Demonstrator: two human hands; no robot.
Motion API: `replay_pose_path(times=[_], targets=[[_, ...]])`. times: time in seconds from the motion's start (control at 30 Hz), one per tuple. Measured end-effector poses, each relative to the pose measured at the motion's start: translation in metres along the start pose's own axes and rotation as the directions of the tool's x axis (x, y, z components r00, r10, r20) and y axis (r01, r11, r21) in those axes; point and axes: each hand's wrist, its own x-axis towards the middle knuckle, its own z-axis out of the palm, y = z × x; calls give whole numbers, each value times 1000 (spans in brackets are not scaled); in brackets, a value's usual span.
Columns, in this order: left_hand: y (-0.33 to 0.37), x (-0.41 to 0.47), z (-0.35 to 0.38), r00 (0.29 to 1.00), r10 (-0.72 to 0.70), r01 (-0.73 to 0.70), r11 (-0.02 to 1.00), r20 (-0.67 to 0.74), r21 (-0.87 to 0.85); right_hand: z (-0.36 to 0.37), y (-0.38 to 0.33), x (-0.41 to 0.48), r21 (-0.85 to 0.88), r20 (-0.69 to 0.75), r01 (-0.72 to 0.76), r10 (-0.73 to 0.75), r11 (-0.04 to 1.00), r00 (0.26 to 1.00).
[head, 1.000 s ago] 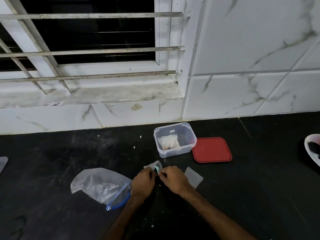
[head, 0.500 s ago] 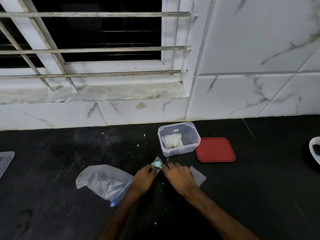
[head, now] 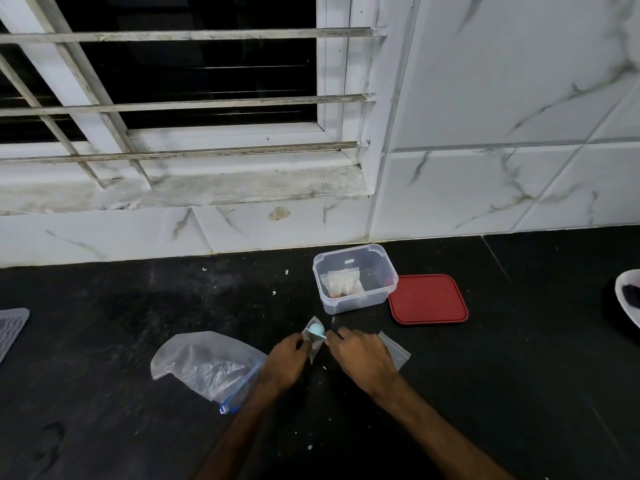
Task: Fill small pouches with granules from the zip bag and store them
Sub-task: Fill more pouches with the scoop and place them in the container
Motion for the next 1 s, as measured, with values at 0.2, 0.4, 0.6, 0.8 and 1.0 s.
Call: replay_pose_path(times=[0.2, 0.4, 0.6, 0.8, 1.0], targets=[[4, -7, 1, 1000, 26, -26, 998, -3, 57, 2, 0, -5, 713, -3, -272, 392, 646, 920], [4, -10, 4, 1000, 27, -26, 997, -7, 77, 1, -2, -14, 904, 282, -378, 388, 198, 877], [7, -5, 8, 999, 20, -18, 999, -27, 49, 11, 7, -17, 96, -184, -91, 108, 991, 977], [4, -2, 12, 1000, -3, 2, 996, -13, -92, 24, 9, -16, -136, -304, 26, -67, 990, 950], [1, -2, 7, 998, -28, 23, 997, -60, -78, 11, -5, -15, 67, -372, -66, 86, 996, 924]])
